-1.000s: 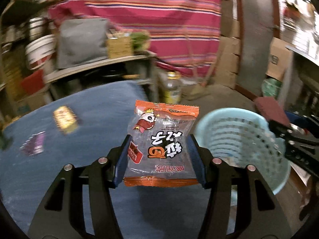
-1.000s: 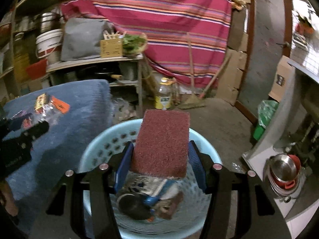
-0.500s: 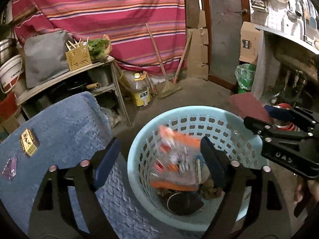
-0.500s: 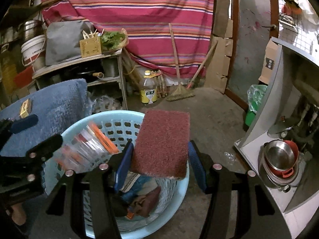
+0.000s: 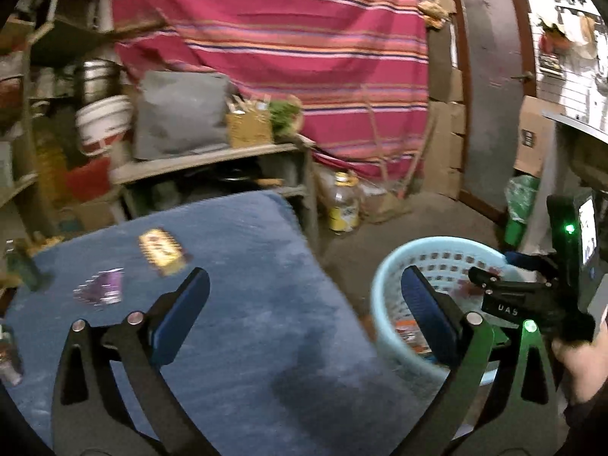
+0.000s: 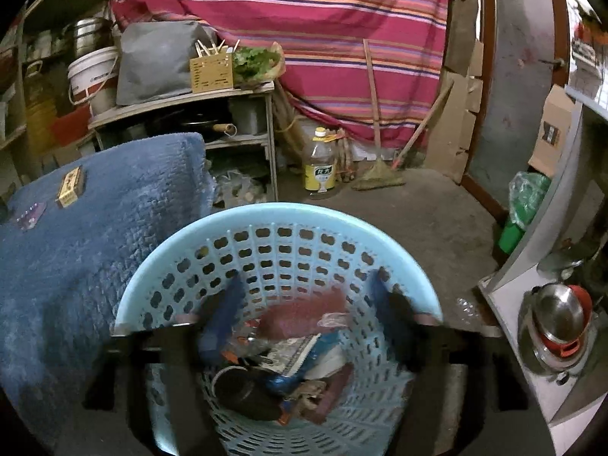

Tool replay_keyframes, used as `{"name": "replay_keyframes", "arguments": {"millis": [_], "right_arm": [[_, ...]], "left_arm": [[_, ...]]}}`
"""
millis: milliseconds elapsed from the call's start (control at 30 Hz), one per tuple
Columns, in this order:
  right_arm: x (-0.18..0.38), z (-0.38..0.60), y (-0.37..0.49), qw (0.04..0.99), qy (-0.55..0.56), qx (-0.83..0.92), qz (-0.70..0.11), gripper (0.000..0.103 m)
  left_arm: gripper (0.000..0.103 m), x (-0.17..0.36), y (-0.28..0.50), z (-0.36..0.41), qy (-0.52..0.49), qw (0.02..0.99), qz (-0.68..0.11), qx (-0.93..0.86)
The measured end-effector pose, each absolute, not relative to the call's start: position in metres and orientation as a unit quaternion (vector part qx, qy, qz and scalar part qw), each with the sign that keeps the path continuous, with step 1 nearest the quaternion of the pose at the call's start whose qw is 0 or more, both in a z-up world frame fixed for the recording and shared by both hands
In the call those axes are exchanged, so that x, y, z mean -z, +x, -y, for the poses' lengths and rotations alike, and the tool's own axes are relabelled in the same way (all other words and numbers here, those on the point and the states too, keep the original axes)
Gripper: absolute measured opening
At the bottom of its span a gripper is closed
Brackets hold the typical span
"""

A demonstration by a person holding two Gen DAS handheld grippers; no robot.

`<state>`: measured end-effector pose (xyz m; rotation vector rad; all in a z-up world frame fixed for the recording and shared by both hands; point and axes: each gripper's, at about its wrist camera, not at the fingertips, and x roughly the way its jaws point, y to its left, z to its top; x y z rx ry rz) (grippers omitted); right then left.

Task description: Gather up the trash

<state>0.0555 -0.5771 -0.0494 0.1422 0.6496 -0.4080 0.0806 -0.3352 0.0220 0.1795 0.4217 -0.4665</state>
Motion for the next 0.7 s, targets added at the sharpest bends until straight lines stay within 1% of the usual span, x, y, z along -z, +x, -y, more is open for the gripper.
{"name": "replay_keyframes", "arguments": {"millis": [133, 267, 333, 533, 700], "right_arm": [[0.048, 0.578, 0.053, 0.924, 0.082, 0.207, -0.310, 0.089], [0.035, 0.563, 0.044, 0.928, 0.088, 0.208, -0.297, 0.090], [0.026, 0.543, 0.038, 0.934, 0.080, 0.201, -0.283, 0.099], [0.003, 0.457, 0.024, 0.954, 0.041, 0.160, -0.251, 0.099], [-0.005, 0.390, 0.015, 0.963, 0.041, 0.110, -0.243, 0.099]], "left_arm": [[0.098, -0.031, 0.073, 0.307, 0.083, 0.955, -0.199, 0.206], [0.098, -0.044, 0.069, 0.274, 0.057, 0.959, -0.197, 0.193], [0.098, -0.049, 0.066, 0.257, 0.044, 0.960, -0.198, 0.194], [0.098, -0.053, 0.050, 0.212, 0.055, 0.963, -0.193, 0.182], [0.098, -0.050, 0.037, 0.163, 0.038, 0.966, -0.199, 0.161]]}}
